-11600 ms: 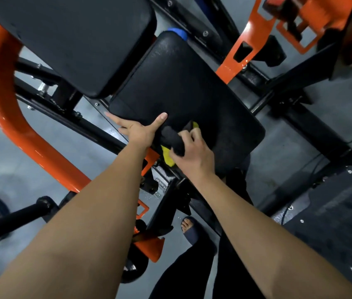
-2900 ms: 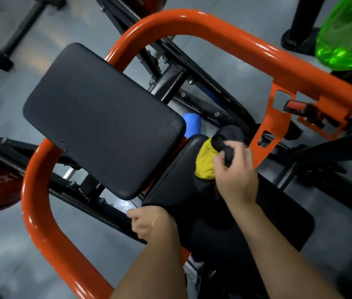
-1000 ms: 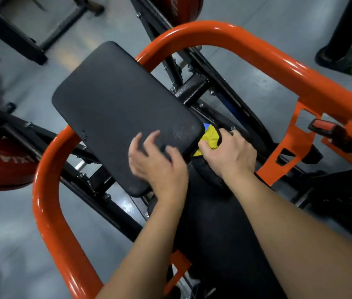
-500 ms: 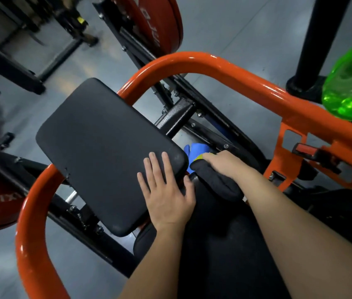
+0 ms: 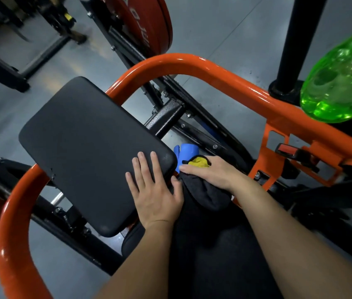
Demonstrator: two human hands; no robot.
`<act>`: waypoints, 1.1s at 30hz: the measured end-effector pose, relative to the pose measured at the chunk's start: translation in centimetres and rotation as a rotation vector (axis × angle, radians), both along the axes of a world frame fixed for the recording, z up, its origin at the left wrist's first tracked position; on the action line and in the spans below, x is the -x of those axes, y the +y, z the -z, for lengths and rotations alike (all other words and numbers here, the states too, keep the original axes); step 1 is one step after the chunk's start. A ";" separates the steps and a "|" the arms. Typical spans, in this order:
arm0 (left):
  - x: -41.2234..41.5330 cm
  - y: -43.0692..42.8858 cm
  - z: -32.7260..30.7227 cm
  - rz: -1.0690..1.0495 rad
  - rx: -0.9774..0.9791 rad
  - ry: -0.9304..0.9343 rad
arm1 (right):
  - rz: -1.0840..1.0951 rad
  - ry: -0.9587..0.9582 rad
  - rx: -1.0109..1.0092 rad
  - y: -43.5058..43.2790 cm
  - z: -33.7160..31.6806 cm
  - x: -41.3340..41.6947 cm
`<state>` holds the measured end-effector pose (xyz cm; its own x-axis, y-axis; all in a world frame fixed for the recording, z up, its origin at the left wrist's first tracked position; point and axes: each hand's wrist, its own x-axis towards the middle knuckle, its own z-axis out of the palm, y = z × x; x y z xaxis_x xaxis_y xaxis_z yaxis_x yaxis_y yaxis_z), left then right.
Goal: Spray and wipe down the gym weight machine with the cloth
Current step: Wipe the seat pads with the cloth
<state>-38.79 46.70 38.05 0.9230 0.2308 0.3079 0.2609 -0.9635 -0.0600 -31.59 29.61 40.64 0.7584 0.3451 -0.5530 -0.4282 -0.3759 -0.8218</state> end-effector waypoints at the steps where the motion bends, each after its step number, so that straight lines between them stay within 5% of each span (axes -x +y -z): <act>1: 0.0 -0.1 0.0 0.004 0.002 0.003 | 0.034 -0.013 0.016 -0.1 0.1 0.3; 15: -0.2 -0.1 -0.2 -0.016 0.020 0.026 | 0.228 0.161 0.112 -11.9 6.7 11.0; 25: -0.2 -0.2 -0.2 -0.003 0.021 0.027 | 0.127 -0.213 0.185 -0.6 0.7 1.4; 28: 0.0 0.0 -0.1 0.006 0.013 0.033 | 0.037 -0.229 0.213 2.1 -0.5 -1.0; 33: -0.1 0.0 -0.3 -0.005 0.015 0.032 | 0.189 -0.091 0.074 -2.5 2.0 2.4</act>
